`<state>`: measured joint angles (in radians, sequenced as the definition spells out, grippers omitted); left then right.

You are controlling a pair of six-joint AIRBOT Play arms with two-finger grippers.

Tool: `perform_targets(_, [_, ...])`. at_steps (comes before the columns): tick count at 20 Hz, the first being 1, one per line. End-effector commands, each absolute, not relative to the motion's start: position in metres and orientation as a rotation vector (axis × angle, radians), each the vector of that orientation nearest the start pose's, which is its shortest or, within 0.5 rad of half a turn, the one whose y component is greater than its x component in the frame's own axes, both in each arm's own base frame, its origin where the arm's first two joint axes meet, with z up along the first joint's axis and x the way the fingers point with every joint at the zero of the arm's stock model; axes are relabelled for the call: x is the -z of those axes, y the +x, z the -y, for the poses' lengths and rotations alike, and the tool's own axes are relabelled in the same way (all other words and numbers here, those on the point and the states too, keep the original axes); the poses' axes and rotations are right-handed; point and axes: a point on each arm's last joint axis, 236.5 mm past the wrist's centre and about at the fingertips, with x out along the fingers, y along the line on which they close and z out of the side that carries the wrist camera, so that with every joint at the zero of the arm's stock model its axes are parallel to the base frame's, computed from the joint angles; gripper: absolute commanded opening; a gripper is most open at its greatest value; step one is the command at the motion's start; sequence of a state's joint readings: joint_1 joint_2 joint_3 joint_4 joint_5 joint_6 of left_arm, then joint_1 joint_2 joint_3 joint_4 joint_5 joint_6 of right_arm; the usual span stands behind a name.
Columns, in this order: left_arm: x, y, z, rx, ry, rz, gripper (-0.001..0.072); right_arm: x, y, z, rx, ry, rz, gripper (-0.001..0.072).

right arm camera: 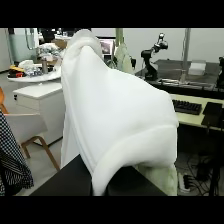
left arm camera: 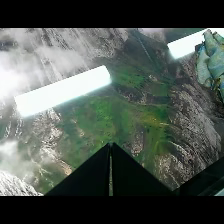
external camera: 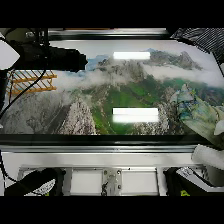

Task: Fold the clothes and pants, and hang the long-sleeved shirts on hangers.

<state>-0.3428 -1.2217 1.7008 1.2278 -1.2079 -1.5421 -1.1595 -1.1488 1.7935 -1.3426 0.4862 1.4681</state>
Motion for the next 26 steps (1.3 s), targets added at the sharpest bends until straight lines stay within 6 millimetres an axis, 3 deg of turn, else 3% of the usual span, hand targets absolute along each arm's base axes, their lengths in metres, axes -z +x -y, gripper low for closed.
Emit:
perform_targets(1, [-0.258, 0.388, 0.218, 0.598, -0.081, -0.748, 0.0010, -0.478, 0.185, 0.399, 1.085, -0.013, 0.124, 0.0015])
perform_targets(7, [-0.258, 0.388, 0.217, 0.598, -0.081, -0.748, 0.0010, -0.476, 0.137, 0.375, 1.218, 0.073, 0.087, 0.0015])
perform_targets(14, [-0.257, 0.387, 0.217, 0.599, -0.079, -0.754, 0.0010, -0.483, 0.128, 0.356, 1.227, 0.071, 0.088, 0.0036])
perform_targets(15, [-0.257, 0.387, 0.217, 0.599, -0.079, -0.754, 0.0010, -0.483, 0.128, 0.354, 1.225, 0.075, 0.088, 0.0090])
perform_targets(17, [-0.257, 0.387, 0.217, 0.598, -0.079, -0.754, 0.0010, -0.486, 0.127, 0.351, 1.221, 0.072, 0.098, 0.0498])
perform_targets(18, [-0.257, 0.387, 0.217, 0.598, -0.079, -0.754, 0.0010, -0.488, 0.126, 0.348, 1.221, 0.069, 0.102, 0.0534])
perform_targets(20, [-0.257, 0.387, 0.217, 0.598, -0.078, -0.754, 0.0010, -0.497, 0.123, 0.338, 1.216, 0.056, 0.125, 0.0533])
perform_targets(26, [-0.257, 0.388, 0.217, 0.597, -0.078, -0.751, 0.0010, -0.549, 0.120, 0.291, 1.136, -0.014, 0.314, 0.0531])
